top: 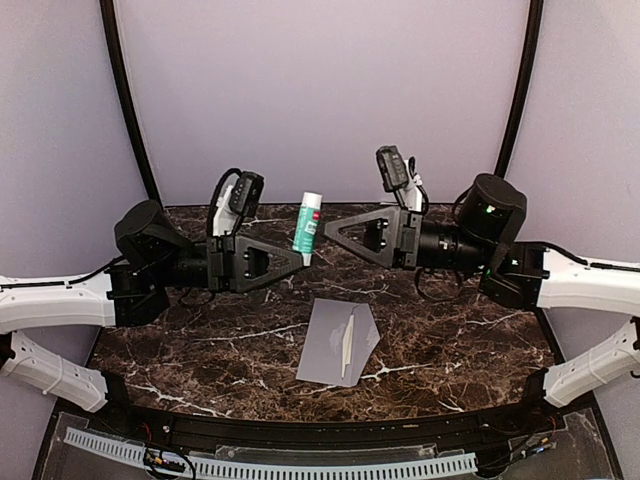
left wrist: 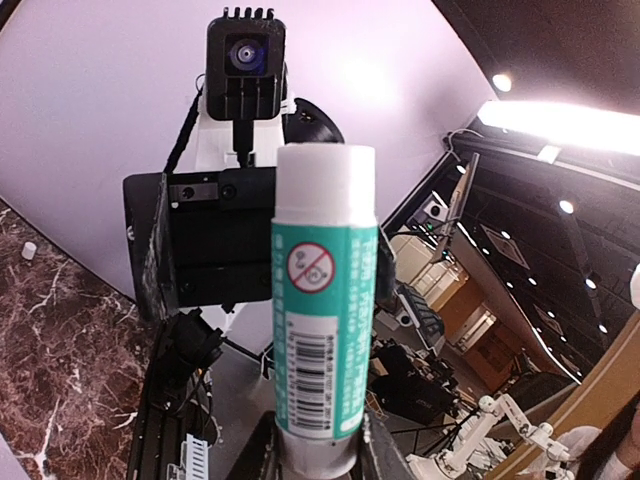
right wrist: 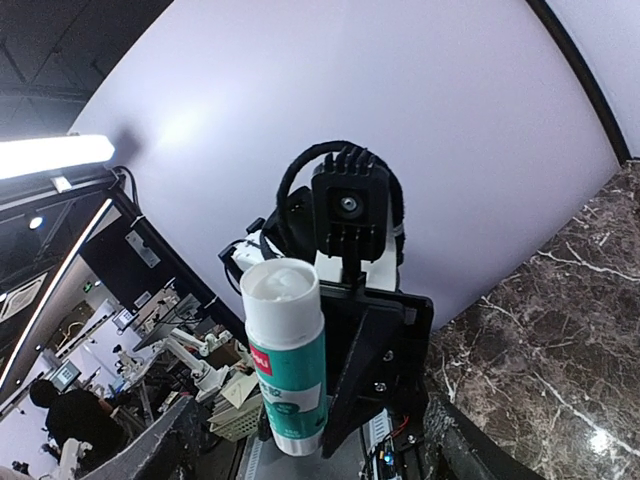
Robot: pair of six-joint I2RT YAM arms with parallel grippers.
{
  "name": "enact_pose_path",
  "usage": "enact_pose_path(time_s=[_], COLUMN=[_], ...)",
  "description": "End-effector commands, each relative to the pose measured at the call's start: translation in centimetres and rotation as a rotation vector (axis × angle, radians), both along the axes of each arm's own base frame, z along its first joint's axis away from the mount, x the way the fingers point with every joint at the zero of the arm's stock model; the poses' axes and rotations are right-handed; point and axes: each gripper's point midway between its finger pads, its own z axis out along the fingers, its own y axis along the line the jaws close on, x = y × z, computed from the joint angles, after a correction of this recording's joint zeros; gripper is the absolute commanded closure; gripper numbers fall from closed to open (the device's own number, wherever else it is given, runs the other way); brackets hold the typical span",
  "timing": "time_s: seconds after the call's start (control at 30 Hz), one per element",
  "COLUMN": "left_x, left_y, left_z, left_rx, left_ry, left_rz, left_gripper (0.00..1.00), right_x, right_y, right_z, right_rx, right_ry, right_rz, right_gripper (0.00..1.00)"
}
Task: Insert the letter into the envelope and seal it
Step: Unscrew the solid glue.
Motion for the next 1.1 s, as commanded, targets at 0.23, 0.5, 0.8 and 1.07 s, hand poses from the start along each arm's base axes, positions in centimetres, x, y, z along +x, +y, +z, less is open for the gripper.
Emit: enact_pose_path(time_s=[0.23, 0.5, 0.8, 1.07], left_x=[-2.5, -2.4, -1.8, 2.7], left_y=[0.8, 0.7, 0.5, 0.7], left_z=[2.2, 2.1, 0.8, -1.8], left_rx=[-0.090, -0.092, -0.059, 0.142], left_ry=[-0.077, -0.069, -0.046, -0.045], left_rz=[-0.144, -0.138, -0.103, 0.200], left_gripper=[1.00, 1.00, 1.00, 1.00], right_x=[-3.0, -3.8, -3.5, -1.0], right_y=[1.7, 2.3, 2.1, 2.8], right_z=[4.9, 5.2, 5.0, 2.8], right_rx=[0.142, 0.153, 0.146, 0.007], right_ry=[-0.131, -0.141, -0.125, -0.078], right_rz=[0.140, 0.185, 0.153, 0.022], right_gripper=[0.45, 0.68, 0.95, 1.00])
